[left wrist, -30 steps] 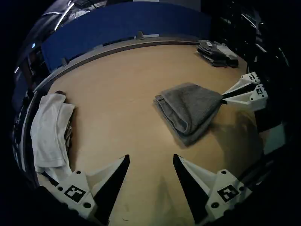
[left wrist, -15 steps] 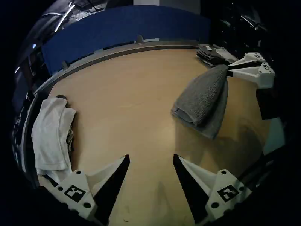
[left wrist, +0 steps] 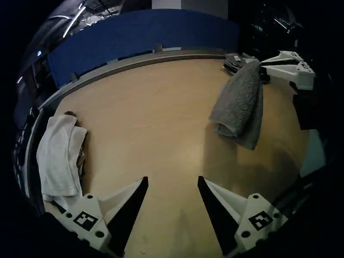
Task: Fold towel
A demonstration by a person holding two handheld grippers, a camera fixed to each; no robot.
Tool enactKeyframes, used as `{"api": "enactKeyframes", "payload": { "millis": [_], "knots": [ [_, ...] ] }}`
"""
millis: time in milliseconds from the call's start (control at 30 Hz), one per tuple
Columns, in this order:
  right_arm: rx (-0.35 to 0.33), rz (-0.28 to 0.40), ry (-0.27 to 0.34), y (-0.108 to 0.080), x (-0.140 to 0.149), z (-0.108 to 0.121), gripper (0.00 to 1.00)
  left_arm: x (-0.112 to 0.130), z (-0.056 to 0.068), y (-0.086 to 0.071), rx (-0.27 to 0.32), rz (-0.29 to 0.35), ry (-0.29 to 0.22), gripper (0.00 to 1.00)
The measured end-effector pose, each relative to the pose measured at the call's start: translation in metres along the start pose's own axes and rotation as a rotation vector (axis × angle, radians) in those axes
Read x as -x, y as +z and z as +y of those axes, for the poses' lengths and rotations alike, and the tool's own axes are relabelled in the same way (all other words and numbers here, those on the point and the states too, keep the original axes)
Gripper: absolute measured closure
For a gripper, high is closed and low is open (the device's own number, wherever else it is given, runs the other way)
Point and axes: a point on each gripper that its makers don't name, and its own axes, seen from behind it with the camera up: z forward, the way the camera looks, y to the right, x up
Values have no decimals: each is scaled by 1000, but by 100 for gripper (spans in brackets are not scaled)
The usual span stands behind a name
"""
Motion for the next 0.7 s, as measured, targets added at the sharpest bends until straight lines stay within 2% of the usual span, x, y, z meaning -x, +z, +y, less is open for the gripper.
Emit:
{"api": "enactKeyframes", "payload": {
  "millis": [300, 700],
  "knots": [
    [30, 9, 23, -10, -1, 13, 97, -1, 0, -2, -1, 3, -3, 15],
    [127, 1, 34, -39, 10, 70, 97, -8, 11, -1, 6, 11, 4, 15]
  ]
}}
